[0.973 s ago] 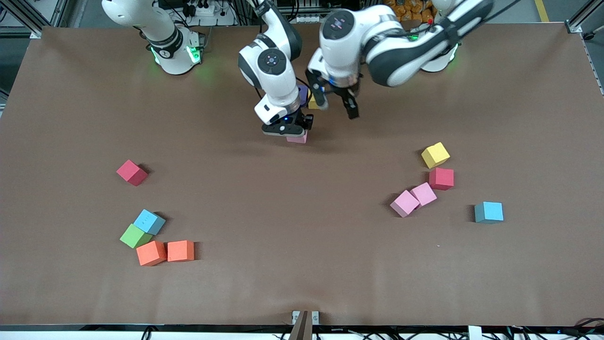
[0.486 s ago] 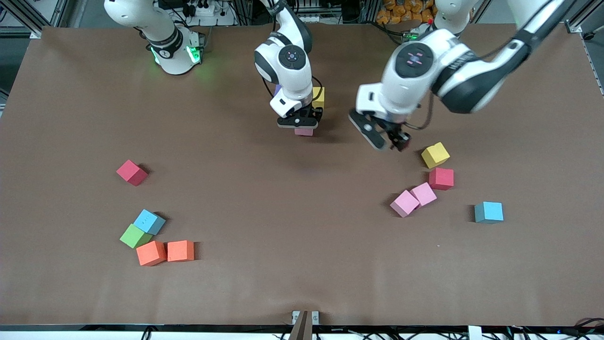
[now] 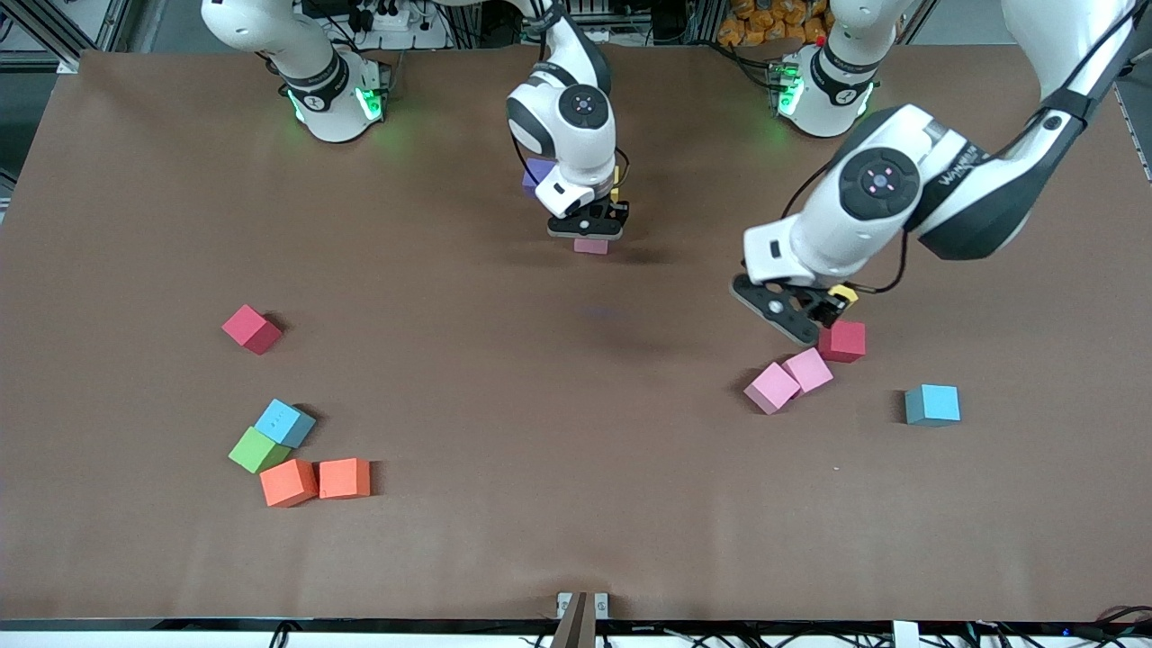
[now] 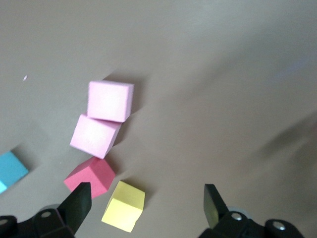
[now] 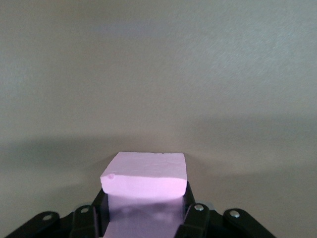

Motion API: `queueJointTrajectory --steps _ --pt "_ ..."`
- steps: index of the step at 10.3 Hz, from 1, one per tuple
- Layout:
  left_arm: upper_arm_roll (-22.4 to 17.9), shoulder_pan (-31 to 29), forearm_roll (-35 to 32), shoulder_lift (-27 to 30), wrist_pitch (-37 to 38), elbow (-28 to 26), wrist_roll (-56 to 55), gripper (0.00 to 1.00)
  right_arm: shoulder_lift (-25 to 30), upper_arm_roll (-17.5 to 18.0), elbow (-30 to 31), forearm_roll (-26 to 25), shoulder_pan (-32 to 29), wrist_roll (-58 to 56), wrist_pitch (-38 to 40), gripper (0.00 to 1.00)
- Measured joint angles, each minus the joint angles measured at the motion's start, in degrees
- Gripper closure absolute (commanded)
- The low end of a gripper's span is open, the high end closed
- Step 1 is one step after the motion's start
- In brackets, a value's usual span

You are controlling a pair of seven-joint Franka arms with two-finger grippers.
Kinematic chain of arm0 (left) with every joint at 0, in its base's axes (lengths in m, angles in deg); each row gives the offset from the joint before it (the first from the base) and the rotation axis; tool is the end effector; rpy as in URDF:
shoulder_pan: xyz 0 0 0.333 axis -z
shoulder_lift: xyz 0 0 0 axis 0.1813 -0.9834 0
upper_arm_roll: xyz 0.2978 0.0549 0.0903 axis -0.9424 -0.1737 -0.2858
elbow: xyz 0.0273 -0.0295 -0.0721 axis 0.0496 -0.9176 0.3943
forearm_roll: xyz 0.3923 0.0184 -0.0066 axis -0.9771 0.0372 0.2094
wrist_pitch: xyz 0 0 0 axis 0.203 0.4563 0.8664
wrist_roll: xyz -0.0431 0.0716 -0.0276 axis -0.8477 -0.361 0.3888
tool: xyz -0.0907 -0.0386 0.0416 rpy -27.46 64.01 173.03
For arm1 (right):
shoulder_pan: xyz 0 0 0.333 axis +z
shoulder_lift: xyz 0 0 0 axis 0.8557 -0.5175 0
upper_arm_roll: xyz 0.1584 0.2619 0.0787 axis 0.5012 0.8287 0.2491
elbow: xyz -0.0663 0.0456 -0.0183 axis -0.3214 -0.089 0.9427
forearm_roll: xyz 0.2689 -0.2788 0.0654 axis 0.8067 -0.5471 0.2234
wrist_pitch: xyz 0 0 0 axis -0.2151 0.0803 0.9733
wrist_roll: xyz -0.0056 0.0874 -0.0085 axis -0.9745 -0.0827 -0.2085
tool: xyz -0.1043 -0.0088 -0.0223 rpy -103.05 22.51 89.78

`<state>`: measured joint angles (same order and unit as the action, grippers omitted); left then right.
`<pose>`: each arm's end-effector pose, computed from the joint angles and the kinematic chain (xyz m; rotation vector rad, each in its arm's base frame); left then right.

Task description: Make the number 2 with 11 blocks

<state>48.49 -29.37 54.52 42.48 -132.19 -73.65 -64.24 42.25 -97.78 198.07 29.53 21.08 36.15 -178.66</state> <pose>0.5560 -0.2264 0.4001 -2.9446 0.9664 0.1431 0.3181 0.5501 0.2144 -3.1081 0.1379 -0.0252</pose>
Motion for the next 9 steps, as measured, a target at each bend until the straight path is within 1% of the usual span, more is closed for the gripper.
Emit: queueJointTrajectory --steps 3,5,6,9 --pt "-5.15 0.00 -0.02 -0.07 -0.12 0.20 -4.80 0.00 -0.12 -0.01 -0.28 0.00 0.24 0.01 0.12 0.83" --pt "-8.80 0.03 -0.24 -0.30 -1.61 0.33 -5.34 0.00 -0.12 0.34 -0.39 0.00 0.34 0.01 0.25 0.83" --pt "-9.61 0.03 -0.84 -0.89 -2.54 0.44 -5.34 0.00 -0.11 0.76 -0.51 0.00 0.43 0.01 0.30 0.83" --pt "-9.95 1.14 -2.31 -3.00 -5.66 0.65 -5.34 0.00 -0.11 1.38 -0.65 0.00 0.57 0.02 0.31 0.84"
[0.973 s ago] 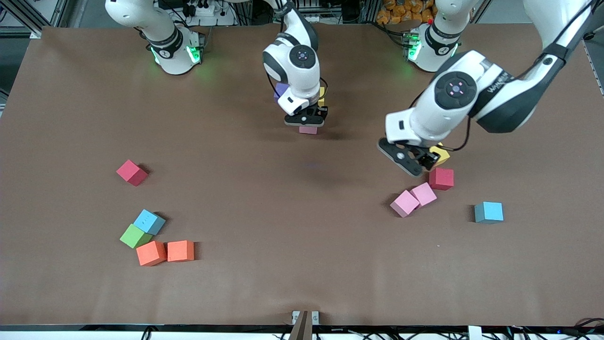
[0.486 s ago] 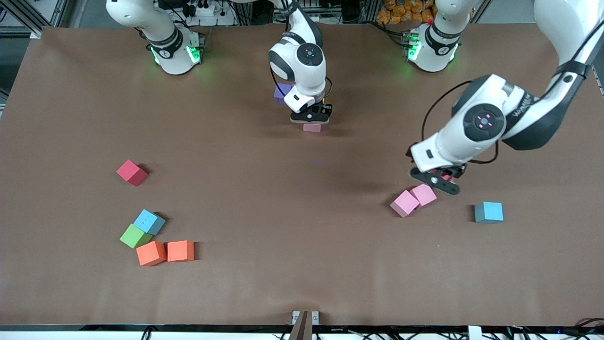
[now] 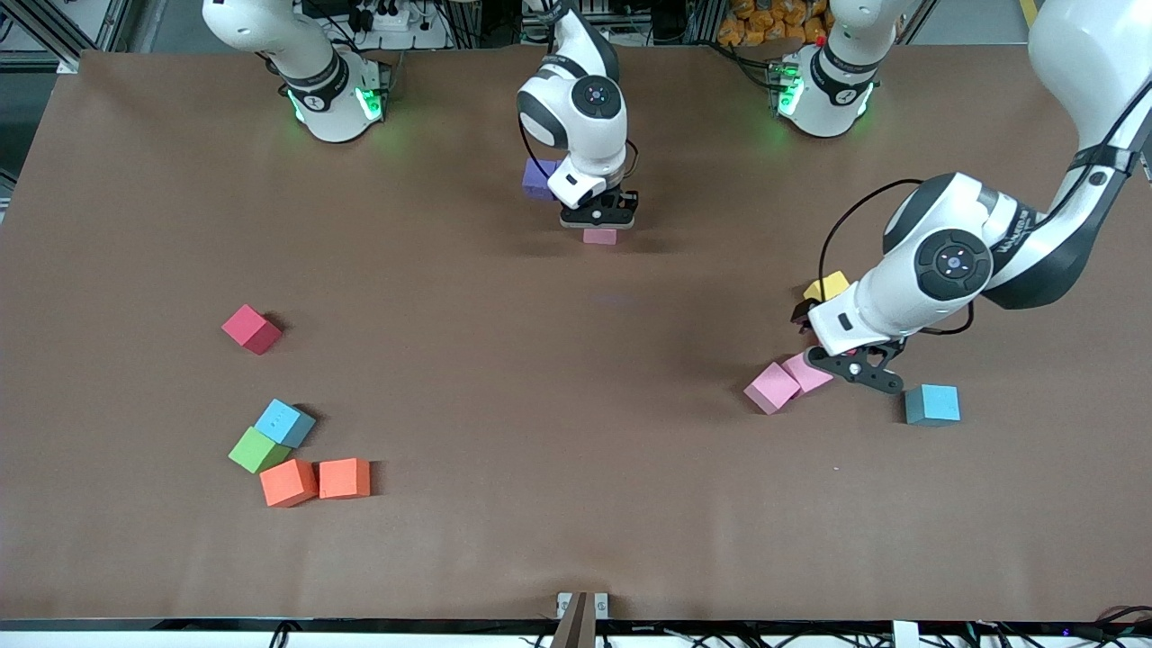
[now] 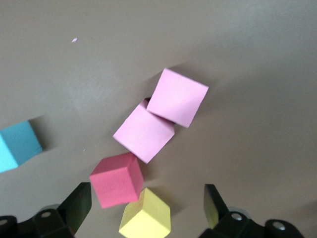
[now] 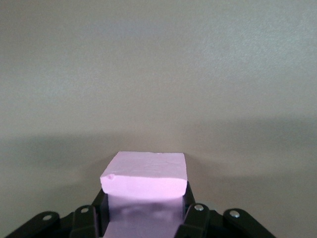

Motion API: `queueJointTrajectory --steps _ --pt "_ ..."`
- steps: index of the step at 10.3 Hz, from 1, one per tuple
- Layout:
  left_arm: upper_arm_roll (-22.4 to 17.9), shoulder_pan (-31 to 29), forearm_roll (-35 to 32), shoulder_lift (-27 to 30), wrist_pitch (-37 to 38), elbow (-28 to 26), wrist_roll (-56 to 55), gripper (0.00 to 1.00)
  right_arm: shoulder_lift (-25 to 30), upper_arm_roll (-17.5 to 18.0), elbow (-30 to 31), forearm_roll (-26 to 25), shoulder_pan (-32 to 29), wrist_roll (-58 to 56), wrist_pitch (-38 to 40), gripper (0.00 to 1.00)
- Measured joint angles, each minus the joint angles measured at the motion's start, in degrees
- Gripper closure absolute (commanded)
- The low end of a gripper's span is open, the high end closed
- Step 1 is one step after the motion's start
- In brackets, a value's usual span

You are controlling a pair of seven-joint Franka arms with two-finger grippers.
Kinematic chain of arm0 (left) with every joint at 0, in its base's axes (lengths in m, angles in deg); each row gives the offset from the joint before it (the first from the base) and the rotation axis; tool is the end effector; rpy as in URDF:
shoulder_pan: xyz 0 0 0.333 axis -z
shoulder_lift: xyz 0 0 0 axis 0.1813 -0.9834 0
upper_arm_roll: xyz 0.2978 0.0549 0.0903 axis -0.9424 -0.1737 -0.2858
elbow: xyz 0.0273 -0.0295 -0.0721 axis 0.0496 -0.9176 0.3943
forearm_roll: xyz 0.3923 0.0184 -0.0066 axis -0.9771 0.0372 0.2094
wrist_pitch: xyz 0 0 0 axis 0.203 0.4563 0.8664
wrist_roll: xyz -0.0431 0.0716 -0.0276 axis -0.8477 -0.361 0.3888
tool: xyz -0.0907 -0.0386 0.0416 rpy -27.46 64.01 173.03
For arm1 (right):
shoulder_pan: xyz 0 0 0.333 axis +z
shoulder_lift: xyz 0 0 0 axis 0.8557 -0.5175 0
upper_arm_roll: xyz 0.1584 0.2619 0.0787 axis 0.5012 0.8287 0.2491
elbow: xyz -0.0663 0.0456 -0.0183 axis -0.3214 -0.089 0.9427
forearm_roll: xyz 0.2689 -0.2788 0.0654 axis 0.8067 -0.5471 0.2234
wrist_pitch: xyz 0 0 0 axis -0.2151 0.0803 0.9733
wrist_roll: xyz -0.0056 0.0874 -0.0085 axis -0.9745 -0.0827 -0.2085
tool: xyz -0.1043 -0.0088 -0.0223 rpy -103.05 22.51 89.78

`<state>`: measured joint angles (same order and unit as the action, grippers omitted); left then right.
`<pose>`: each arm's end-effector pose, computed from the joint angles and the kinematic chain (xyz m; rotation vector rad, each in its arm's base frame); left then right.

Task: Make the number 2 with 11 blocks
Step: 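Release the pink block with the right gripper while the left gripper lowers to pink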

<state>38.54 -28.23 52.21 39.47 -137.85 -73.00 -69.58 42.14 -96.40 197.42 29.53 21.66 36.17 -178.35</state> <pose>0.5985 -0.1584 0.3472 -3.0290 0.6532 0.1303 0.3003 0.5630 0.2144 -3.1041 0.0881 -0.0056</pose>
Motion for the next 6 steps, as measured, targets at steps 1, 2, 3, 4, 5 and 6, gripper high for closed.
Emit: queueJointTrajectory --steps 1,2,3,4,5,6 --pt "-0.64 0.95 -0.72 -0.43 -0.40 0.04 0.00 0.00 0.02 0.23 -0.03 0.00 0.00 0.00 0.01 0.84" --pt "-1.18 1.62 -0.81 -0.67 -0.54 0.11 0.00 0.00 0.04 0.35 -0.04 0.00 0.00 0.00 0.07 0.84" --pt "-1.37 1.83 -0.81 -0.72 -0.57 0.16 0.00 0.00 0.05 0.41 -0.05 0.00 0.00 0.00 0.12 0.84" --pt "-1.40 1.85 -0.81 -0.72 -0.63 0.35 -0.07 0.00 0.09 0.58 -0.05 0.00 0.00 0.00 0.27 0.84" --pt "-1.41 1.95 -0.81 -0.73 -0.75 0.82 -0.29 0.00 0.14 0.79 -0.05 0.00 0.00 0.00 0.38 0.84" --pt "-1.43 2.54 -0.81 -0.74 -0.82 1.33 -0.51 0.00 0.16 0.85 -0.06 0.00 0.00 0.00 0.45 0.84"
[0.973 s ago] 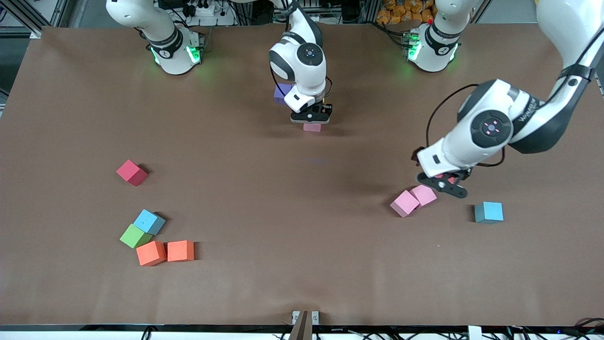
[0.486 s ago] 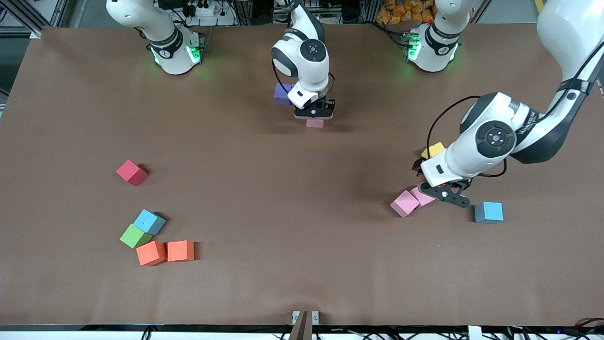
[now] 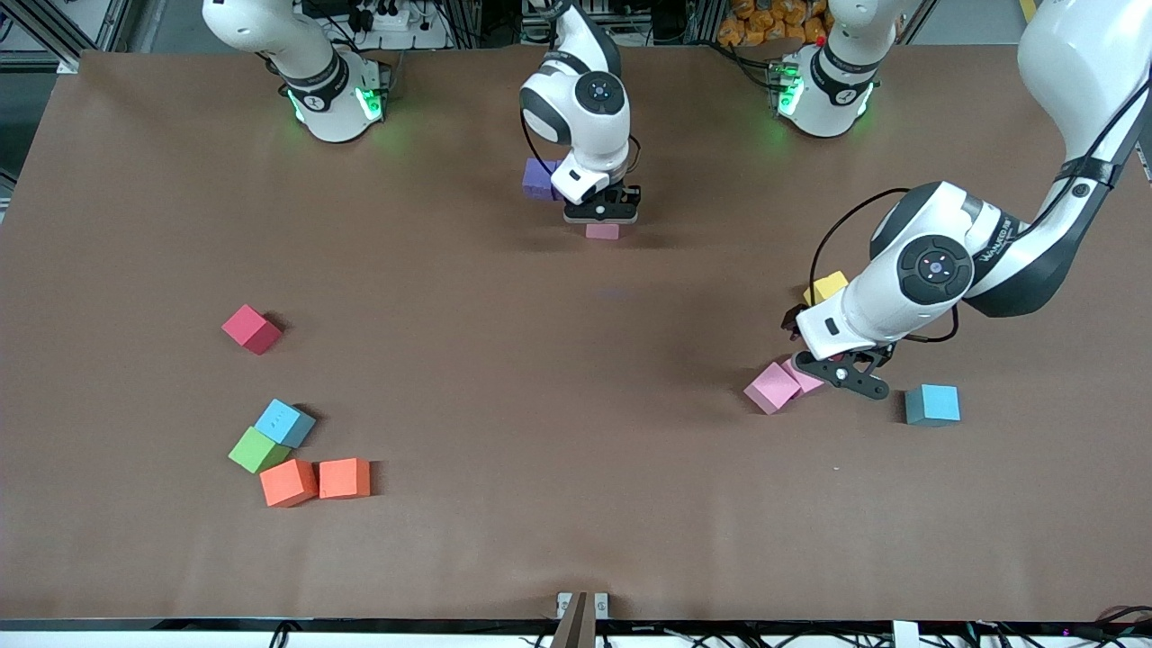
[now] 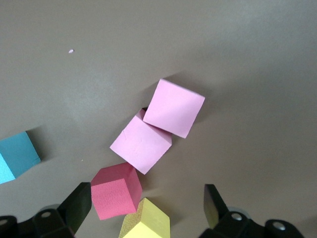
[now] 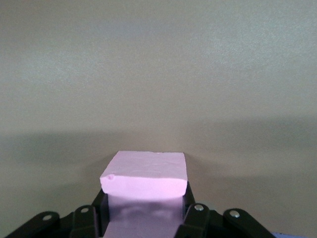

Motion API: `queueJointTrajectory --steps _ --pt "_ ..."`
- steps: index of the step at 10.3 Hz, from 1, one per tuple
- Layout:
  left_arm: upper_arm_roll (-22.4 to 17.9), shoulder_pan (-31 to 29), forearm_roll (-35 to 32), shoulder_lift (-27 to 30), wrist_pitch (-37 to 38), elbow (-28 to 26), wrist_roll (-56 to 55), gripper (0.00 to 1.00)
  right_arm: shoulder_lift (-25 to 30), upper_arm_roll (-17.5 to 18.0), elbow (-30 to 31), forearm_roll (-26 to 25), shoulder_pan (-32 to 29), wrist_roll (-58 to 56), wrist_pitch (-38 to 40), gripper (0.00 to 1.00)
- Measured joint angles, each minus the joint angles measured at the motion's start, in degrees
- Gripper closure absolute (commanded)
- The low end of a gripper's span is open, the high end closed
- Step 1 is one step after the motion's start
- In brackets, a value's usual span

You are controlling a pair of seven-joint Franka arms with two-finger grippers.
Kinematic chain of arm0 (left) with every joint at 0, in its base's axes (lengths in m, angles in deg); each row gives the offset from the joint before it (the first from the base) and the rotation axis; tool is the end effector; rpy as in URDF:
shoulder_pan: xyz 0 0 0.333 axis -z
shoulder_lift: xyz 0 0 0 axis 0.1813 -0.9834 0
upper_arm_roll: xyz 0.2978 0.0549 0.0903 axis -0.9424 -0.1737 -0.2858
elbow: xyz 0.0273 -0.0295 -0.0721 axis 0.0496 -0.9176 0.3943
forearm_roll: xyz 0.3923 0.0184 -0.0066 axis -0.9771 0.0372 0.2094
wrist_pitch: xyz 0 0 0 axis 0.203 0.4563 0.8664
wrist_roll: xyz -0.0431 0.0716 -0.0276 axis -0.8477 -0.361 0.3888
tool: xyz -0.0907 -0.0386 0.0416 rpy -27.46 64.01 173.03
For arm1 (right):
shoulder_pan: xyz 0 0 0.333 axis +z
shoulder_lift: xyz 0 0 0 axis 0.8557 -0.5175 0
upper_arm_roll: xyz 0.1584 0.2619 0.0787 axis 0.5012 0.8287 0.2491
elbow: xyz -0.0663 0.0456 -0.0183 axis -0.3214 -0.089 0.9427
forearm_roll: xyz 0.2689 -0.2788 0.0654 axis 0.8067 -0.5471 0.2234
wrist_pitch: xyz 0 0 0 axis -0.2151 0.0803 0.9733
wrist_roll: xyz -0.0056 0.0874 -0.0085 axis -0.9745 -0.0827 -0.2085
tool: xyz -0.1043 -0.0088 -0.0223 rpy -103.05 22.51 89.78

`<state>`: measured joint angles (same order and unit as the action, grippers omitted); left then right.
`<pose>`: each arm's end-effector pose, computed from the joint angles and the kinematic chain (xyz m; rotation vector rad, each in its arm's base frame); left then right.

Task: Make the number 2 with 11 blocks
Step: 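Release the pink block with the right gripper while the left gripper lowers to pink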

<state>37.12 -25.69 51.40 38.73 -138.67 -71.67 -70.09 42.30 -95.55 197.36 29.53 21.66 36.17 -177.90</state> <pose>0.6036 -0.1701 0.3455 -3.0240 0.6670 0.0996 0.2919 0.5668 0.2141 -3.1059 0.0687 0.0135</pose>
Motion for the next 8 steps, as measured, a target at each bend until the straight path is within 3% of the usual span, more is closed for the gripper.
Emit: queueJointTrajectory --steps 4,8 --pt "-3.38 5.63 0.00 -0.04 0.00 1.47 -1.31 0.00 0.09 0.39 0.00 -0.02 0.00 -0.12 0.35 0.84" --pt "-5.64 6.16 0.00 -0.10 0.00 2.94 -1.01 0.00 0.20 1.00 -0.01 -0.35 -0.01 -0.16 0.63 0.84"
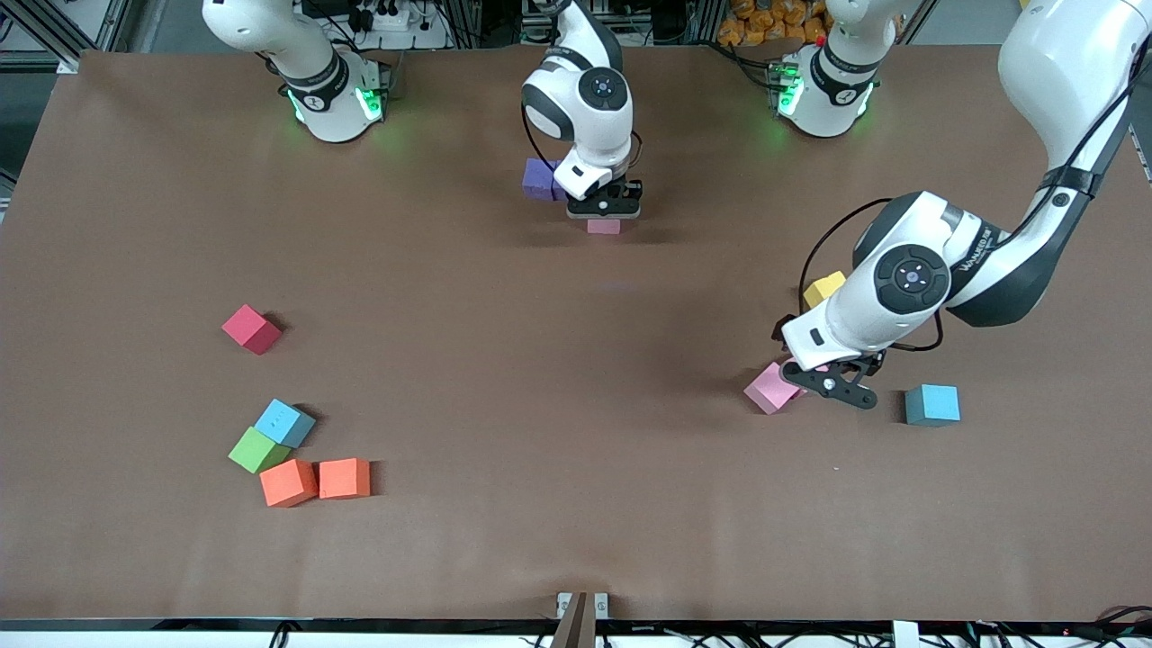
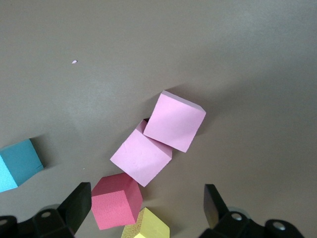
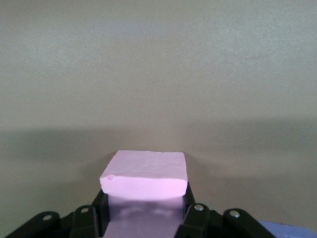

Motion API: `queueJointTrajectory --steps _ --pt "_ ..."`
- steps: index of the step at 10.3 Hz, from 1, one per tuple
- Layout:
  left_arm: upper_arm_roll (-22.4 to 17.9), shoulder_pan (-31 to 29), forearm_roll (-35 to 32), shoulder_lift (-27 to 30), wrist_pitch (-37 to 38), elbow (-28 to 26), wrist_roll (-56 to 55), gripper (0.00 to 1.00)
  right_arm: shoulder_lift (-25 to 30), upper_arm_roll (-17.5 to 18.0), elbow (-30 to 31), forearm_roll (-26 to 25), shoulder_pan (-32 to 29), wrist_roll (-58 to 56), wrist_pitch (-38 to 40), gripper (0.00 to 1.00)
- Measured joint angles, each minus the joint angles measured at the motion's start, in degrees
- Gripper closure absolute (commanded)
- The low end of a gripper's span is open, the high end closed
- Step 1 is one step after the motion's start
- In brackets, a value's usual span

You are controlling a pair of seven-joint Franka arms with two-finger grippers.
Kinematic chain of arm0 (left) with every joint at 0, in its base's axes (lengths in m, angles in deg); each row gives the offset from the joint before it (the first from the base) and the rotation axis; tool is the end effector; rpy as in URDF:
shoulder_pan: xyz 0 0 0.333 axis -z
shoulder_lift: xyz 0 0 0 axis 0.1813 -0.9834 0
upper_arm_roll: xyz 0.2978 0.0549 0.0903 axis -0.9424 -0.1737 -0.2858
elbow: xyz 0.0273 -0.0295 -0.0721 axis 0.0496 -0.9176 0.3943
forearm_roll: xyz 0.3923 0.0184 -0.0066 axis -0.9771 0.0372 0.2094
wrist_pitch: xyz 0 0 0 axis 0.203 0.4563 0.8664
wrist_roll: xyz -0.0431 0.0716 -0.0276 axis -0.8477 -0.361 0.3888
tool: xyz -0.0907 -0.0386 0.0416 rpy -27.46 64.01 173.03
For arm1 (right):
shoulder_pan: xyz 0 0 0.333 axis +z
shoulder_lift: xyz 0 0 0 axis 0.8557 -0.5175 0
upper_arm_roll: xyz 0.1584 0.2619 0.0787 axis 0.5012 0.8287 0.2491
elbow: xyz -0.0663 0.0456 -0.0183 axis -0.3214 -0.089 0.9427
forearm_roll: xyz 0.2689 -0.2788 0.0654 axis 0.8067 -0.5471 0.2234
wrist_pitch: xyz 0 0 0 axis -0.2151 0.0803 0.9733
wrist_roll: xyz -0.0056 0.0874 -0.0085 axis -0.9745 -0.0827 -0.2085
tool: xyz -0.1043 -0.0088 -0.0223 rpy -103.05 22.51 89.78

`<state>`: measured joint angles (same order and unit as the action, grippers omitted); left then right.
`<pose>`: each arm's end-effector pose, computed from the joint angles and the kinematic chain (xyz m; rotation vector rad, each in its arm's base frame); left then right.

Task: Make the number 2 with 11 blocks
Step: 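Release the pink block with the right gripper while the left gripper lowers to pink, then reach the right gripper to an orange block while the left gripper grasps pink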

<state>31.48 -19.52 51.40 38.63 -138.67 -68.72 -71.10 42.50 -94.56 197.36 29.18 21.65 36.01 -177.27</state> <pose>0.6146 -0.1806 0.3380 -2.9981 0.6346 0.0923 0.2820 0.5706 0.2135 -3.1126 0.0349 0.0330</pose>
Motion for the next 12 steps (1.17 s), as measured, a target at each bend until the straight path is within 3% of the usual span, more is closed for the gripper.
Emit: queueJointTrajectory --steps 1,2,3,4,9,12 --pt "0.00 0.07 0.00 0.00 0.00 0.02 -0.06 0.00 0.00 0.00 0.00 -0.02 0.00 0.00 0.00 0.74" --pt "0.00 0.14 0.21 0.00 0.00 0.04 -0.16 0.00 0.00 0.00 0.00 -0.02 0.00 0.00 0.00 0.33" --pt "0.00 0.16 0.58 0.00 0.00 0.06 -0.23 0.00 0.00 0.01 0.00 -0.02 -0.02 0.00 0.00 0.05" --pt "0.00 0.13 0.85 0.00 0.04 0.10 -0.23 0.00 -0.15 0.17 0.02 -0.02 -0.06 0.00 0.18 0.00" --pt "0.75 0.32 3.91 0.20 2.10 0.78 -0.23 0.00 -0.51 0.52 -1.12 -0.02 -1.65 -0.28 0.39 0.00" --pt "2.01 0.32 5.52 3.11 6.12 1.75 -0.02 0.00 0.32 0.43 -2.18 -0.02 -6.08 -4.36 0.39 0.00"
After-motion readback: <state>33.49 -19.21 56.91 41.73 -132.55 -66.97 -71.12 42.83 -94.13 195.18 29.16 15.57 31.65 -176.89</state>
